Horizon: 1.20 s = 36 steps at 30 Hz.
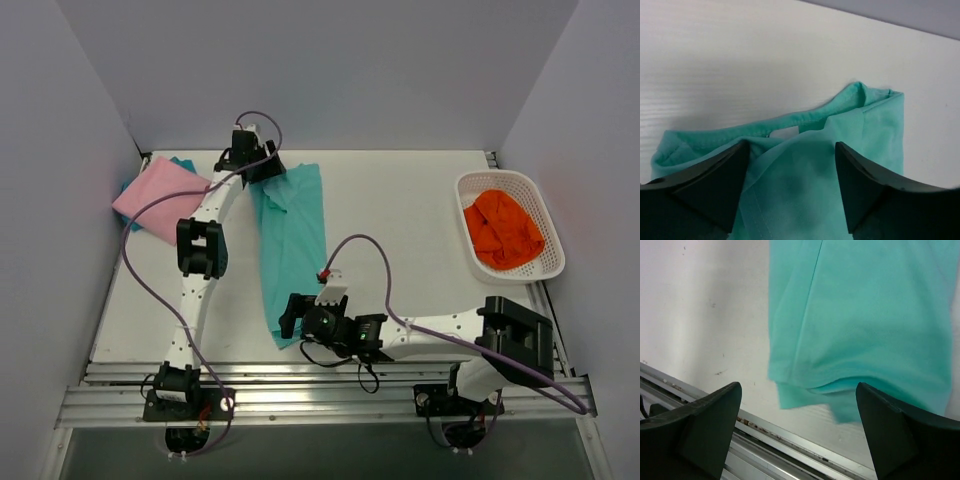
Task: Fold and stack the t-shirts
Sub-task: Fold the tshirt
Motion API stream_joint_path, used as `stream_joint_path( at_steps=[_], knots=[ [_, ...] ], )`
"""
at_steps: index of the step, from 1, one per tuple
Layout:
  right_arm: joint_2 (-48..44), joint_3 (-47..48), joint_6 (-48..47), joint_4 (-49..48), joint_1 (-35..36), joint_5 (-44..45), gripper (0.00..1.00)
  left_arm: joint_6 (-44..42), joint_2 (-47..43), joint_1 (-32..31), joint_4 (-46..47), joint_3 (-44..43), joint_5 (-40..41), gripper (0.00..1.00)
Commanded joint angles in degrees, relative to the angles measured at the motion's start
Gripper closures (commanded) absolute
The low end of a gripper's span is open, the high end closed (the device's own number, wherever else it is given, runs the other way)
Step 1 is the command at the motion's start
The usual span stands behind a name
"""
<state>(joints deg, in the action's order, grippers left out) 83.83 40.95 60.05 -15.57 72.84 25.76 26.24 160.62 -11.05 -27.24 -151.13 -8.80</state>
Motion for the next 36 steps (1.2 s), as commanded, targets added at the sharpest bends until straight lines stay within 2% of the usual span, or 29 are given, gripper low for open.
stream_joint_path(
  at_steps=[1, 6, 10, 12, 13, 14, 17, 18, 19, 20, 21, 22, 23, 24, 25, 26, 27, 28, 29, 30, 31, 33, 34, 35, 36],
  knots=[
    [1.6, 3.9, 1.2, 5.9, 2.3, 5.5, 0.0, -2.4, -3.4, 1.7, 1.3, 0.6, -4.0, 0.16],
    [1.2, 7.1, 1.5, 11.9, 5.3, 9.9, 0.0, -3.5, -7.9, 3.5, -0.2, 0.7, -3.3, 0.12],
    [-1.5, 9.1, 1.3, 16.4, 6.8, 13.8, 0.0, -4.3, -16.9, 3.8, -3.2, 3.0, -0.3, 0.12],
    [-3.1, 9.8, 1.0, 20.0, 6.9, 16.4, 0.0, -3.8, -21.5, 3.8, -4.3, 7.9, 2.1, 0.12],
    [-4.9, 10.2, 0.5, 21.2, 6.8, 17.7, 0.0, -3.5, -26.9, 3.7, -4.7, 10.3, 5.1, 0.13],
    [-5.9, 10.6, 0.2, 23.7, 6.5, 19.1, 0.0, -3.5, -30.1, 3.5, -4.1, 16.6, 6.1, 0.13],
    [-9.7, 11.0, -2.3, 26.4, 5.2, 22.8, 0.0, -5.3, -42.1, 3.3, 3.8, 27.2, 8.0, 0.11],
    [-10.7, 10.8, -3.0, 26.3, 4.3, 23.0, 0.0, -7.3, -44.1, 3.3, 6.0, 31.4, 8.3, 0.07],
    [-12.5, 10.5, -3.8, 26.2, 3.9, 22.8, 0.0, -8.4, -46.1, 3.3, 8.3, 31.6, 8.8, 0.02],
    [-13.3, 10.4, -4.8, 26.0, 3.5, 22.7, 0.0, -9.4, -45.7, 3.6, 7.6, 30.6, 10.6, 0.05],
    [-14.0, 10.3, -5.0, 26.3, 3.2, 22.7, 0.0, -10.3, -44.5, 3.8, 5.0, 24.1, 11.1, 0.06],
    [-15.2, 10.2, -5.7, 26.5, 3.1, 23.2, 0.0, -9.9, -40.9, 3.9, -4.8, 19.3, 13.6, 0.05],
    [-15.8, 10.0, -6.1, 26.6, 2.9, 23.7, 0.0, -7.8, -39.1, 3.9, -10.6, 14.9, 15.3, 0.02],
    [-16.2, 9.7, -6.4, 26.6, 2.8, 24.2, 0.0, -6.5, -38.0, 3.5, -18.5, 11.5, 16.3, 0.06],
    [-16.9, 9.0, -6.8, 26.7, 1.5, 24.6, 0.0, -5.1, -38.8, 3.1, -20.9, 12.8, 17.2, 0.08],
    [-17.1, 8.3, -7.8, 26.2, 0.4, 23.7, 0.0, -2.2, -40.9, 2.4, -21.7, 16.8, 19.8, 0.1],
    [-17.5, 7.4, -8.8, 25.2, -1.4, 22.4, 0.0, -1.5, -47.7, 0.2, -18.4, 23.0, 20.9, 0.1],
    [-17.6, 6.2, -9.9, 23.6, -5.8, 20.2, 0.0, -1.0, -51.9, -1.4, -15.1, 38.8, 21.7, 0.11],
    [-17.8, 3.0, -11.2, 19.0, -8.3, 14.2, 0.0, 0.1, -56.5, -3.3, -10.9, 47.3, 23.1, 0.11],
    [-18.1, 1.2, -12.1, 16.7, -10.6, 11.2, 0.0, 0.6, -65.3, -5.3, -4.1, 55.3, 23.6, 0.11],
    [-18.6, -0.8, -12.5, 13.8, -12.7, 8.8, 0.01, 2.0, -69.2, -9.3, -2.3, 68.6, 25.0, 0.1],
    [-19.2, -6.4, -11.8, 7.0, -15.6, 4.3, 0.05, 9.9, -79.9, -13.5, 0.2, 79.4, 28.3, 0.11],
    [-19.1, -8.1, -11.5, 3.0, -16.1, 3.1, 0.06, 12.8, -82.8, -17.4, 1.0, 84.4, 29.3, 0.11],
    [-18.9, -10.8, -11.1, 1.2, -16.8, 2.0, 0.07, 17.0, -85.7, -19.7, 2.0, 92.9, 29.4, 0.11],
    [-17.9, -12.1, -10.7, -1.0, -17.3, -1.0, 0.11, 18.6, -90.0, -21.7, 2.5, 96.2, 29.8, 0.12]
  ],
)
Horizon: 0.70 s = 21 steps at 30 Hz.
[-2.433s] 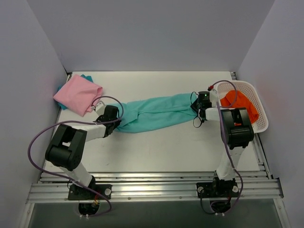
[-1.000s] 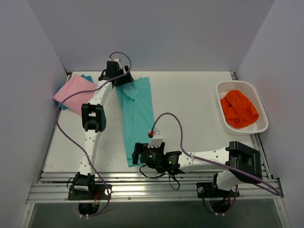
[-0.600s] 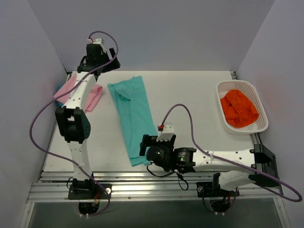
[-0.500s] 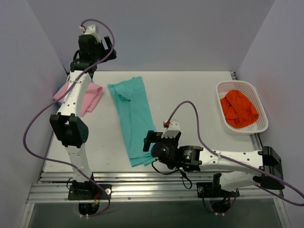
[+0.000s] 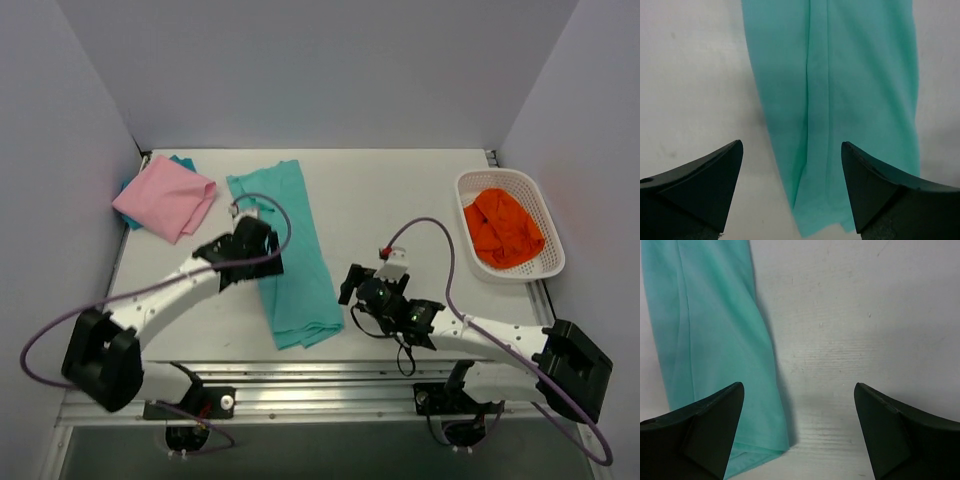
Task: Fold and stack the t-shirts
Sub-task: Fold the tshirt
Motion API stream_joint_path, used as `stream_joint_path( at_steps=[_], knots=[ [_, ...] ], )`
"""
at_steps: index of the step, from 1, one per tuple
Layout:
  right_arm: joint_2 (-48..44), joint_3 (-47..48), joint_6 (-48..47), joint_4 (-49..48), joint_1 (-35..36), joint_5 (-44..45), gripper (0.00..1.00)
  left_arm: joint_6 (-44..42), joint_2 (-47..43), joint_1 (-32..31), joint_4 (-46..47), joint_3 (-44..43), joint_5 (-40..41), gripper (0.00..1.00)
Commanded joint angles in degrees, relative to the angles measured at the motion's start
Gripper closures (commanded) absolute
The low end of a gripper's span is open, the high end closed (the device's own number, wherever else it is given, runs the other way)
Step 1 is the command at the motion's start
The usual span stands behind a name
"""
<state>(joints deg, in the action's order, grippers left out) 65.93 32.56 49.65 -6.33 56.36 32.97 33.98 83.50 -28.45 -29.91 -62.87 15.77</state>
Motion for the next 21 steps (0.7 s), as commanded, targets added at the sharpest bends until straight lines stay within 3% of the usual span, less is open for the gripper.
stream_joint_path(
  at_steps=[1, 6, 11, 21],
  knots=[
    [0.5, -4.9, 0.2, -14.1, -1.3, -9.7, 0.13, 12.5, -14.5, -8.1, 4.3, 10.5, 6.5, 0.12],
    [6.6, -7.2, 1.3, -19.4, -2.4, -14.6, 0.21, 23.5, -22.6, -19.1, -4.0, 20.1, 10.2, 0.14],
    [9.8, -7.4, 1.9, -22.1, -2.6, -16.2, 0.25, 29.8, -28.0, -27.6, -4.4, 25.9, 10.1, 0.15],
    [15.8, -5.7, 0.5, -22.8, -4.4, -17.8, 0.3, 39.1, -24.8, -39.9, -6.6, 27.7, 12.9, 0.17]
  ],
)
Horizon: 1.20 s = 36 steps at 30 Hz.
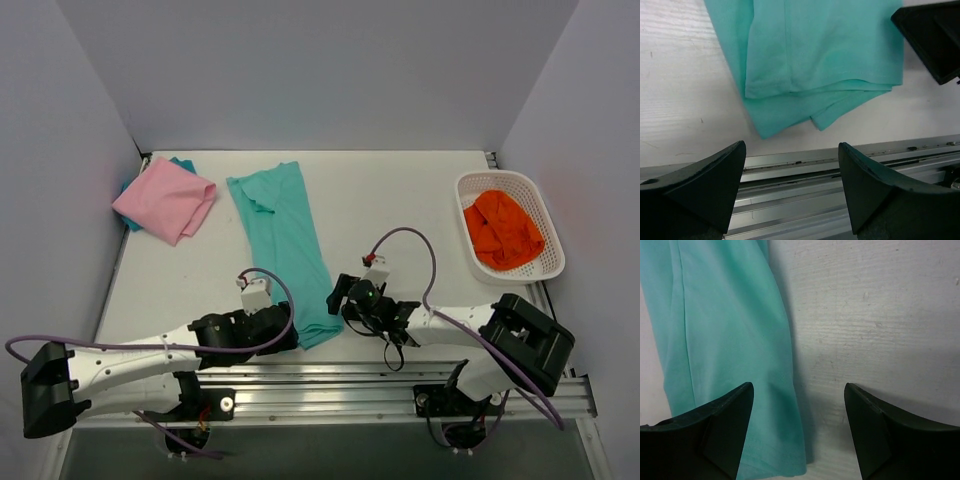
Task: Fold and stack the t-shirts
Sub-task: Fold the tshirt
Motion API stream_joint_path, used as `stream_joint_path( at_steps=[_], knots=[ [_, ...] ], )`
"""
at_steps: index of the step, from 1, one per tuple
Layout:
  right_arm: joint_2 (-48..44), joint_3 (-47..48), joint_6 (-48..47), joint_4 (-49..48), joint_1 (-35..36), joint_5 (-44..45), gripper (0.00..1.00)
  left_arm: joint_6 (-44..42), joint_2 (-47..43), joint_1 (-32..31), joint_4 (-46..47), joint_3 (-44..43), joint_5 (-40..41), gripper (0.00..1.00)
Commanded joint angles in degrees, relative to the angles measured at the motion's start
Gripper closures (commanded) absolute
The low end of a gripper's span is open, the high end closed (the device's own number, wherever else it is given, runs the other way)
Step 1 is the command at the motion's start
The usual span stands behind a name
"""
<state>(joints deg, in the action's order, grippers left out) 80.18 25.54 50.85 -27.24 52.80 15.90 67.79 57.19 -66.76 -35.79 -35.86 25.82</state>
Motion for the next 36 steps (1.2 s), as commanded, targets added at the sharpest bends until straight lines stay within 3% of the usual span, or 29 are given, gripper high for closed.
stream_joint_path(
  at_steps=[1, 5, 12, 19, 28, 33, 36],
  knots=[
    [2.1, 1.2, -0.8, -3.1, -1.2, -1.0, 0.32, 5.6, 2.0, -1.7, 0.1, 1.2, 2.6, 0.17],
    [5.3, 1.8, -1.2, -4.9, -2.8, -3.7, 0.37, 6.2, 5.0, -1.8, 5.0, 3.7, 1.3, 0.18],
    [7.2, 1.3, -1.3, -6.0, -3.7, -4.7, 0.4, 8.1, 9.5, -2.1, 4.0, 3.7, 4.8, 0.18],
    [6.6, 0.7, -1.5, -5.7, -4.6, -5.4, 0.56, 7.3, 12.5, -2.0, 7.8, 3.5, 5.7, 0.18],
    [5.6, -0.9, -0.5, -6.7, -4.6, -8.2, 0.63, 5.9, 18.0, -1.4, 12.5, 2.1, 8.6, 0.19],
    [3.4, -3.1, 0.7, -7.6, -4.1, -9.6, 0.87, 4.6, 20.4, -0.5, 15.2, 1.8, 8.5, 0.26],
    [2.6, -3.9, 0.7, -6.9, -4.1, -8.9, 1.0, 4.4, 21.5, -0.4, 17.8, 2.4, 7.9, 0.43]
  ],
)
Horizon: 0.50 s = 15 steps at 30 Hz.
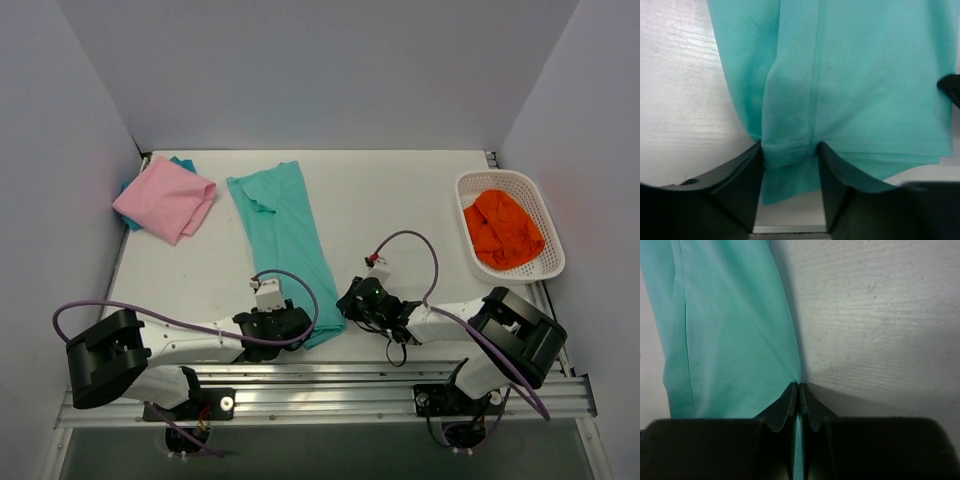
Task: Fold and stack the t-shirts
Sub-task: Fold the tshirt
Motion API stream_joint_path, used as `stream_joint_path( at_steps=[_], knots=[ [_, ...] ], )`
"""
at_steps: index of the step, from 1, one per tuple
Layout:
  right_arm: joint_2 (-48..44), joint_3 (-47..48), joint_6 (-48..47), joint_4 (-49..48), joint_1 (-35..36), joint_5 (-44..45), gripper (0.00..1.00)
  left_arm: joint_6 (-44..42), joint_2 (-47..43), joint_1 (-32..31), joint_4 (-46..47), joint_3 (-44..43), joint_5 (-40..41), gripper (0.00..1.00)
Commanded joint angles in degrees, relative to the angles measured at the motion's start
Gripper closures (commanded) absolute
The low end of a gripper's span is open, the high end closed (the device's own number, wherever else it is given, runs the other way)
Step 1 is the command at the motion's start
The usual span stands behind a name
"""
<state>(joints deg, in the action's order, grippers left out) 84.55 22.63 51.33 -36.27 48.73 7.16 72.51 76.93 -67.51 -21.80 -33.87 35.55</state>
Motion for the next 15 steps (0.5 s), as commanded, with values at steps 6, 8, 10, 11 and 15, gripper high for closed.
stream_joint_path(
  at_steps=[6, 8, 10, 11, 15],
  knots=[
    [-1.8, -1.9, 0.4, 2.1, 0.0, 1.2, 1.0, -0.2, 3.7, 0.4, 6.9, 2.0, -3.4, 0.94],
    [-1.6, -2.0, 0.4, 2.0, 0.0, 1.3, 1.0, 0.3, 3.8, 0.4, 6.7, 2.2, -3.5, 0.98],
    [-2.0, -2.6, 0.5, 2.2, -0.1, 1.6, 1.0, 1.0, 2.9, 0.4, 5.5, 2.8, -3.3, 0.98],
    [-2.4, -2.9, 0.6, 2.5, -0.2, 1.9, 1.0, 1.1, 2.2, 0.4, 4.8, 3.1, -2.7, 0.98],
    [-6.0, -5.3, 1.6, 3.8, -0.1, 2.7, 1.0, 1.7, -3.7, 0.3, -2.5, 4.6, -1.3, 0.98]
  ],
)
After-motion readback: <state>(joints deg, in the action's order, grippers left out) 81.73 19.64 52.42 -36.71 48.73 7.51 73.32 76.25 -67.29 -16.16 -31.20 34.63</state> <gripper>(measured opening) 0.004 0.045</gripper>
